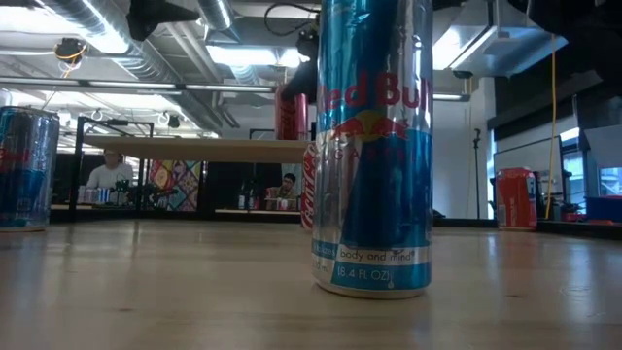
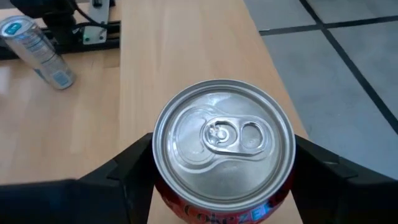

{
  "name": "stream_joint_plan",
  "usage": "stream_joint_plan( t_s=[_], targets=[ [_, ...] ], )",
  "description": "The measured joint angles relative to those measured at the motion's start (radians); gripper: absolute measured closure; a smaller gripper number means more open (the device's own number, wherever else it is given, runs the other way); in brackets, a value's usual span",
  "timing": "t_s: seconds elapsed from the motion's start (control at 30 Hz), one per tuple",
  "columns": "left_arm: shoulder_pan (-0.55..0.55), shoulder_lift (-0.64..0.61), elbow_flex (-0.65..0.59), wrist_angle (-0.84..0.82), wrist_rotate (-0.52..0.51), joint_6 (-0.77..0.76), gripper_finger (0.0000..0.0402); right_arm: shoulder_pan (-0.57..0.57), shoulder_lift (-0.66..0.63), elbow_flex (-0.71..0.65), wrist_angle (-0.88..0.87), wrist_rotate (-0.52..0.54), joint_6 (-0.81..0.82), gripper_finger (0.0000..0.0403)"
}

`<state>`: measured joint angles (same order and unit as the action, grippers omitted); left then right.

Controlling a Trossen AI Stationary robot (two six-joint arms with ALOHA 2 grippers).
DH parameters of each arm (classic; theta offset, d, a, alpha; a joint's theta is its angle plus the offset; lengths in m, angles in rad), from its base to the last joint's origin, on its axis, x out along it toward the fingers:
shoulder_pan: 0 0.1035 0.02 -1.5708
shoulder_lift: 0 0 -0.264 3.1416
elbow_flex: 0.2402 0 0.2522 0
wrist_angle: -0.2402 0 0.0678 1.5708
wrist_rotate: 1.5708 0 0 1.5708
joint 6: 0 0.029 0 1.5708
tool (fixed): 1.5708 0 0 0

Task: Place canned beverage on shelf
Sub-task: Put the bottom red black soda can on the shelf

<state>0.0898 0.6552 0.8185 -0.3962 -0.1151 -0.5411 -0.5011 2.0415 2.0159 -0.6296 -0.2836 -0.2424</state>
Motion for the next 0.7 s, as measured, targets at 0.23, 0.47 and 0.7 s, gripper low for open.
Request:
stream_joint_plan(
  t_s=[0.23, 0.47, 0.7],
  targets=[
    [0.000, 0.000, 0.000, 0.000, -0.007, 0.001, 0.0102, -0.004, 0.004, 0.000, 0.006, 0.002, -0.017, 0.0107],
    [0.000, 0.000, 0.000, 0.000, -0.011, 0.002, 0.0102, -0.004, 0.005, 0.000, 0.015, 0.003, -0.025, 0.0036],
    [0.000, 0.000, 0.000, 0.000, -0.033, 0.021, 0.0102, -0.004, -0.014, 0.000, 0.043, 0.042, -0.030, 0.0031]
  ],
)
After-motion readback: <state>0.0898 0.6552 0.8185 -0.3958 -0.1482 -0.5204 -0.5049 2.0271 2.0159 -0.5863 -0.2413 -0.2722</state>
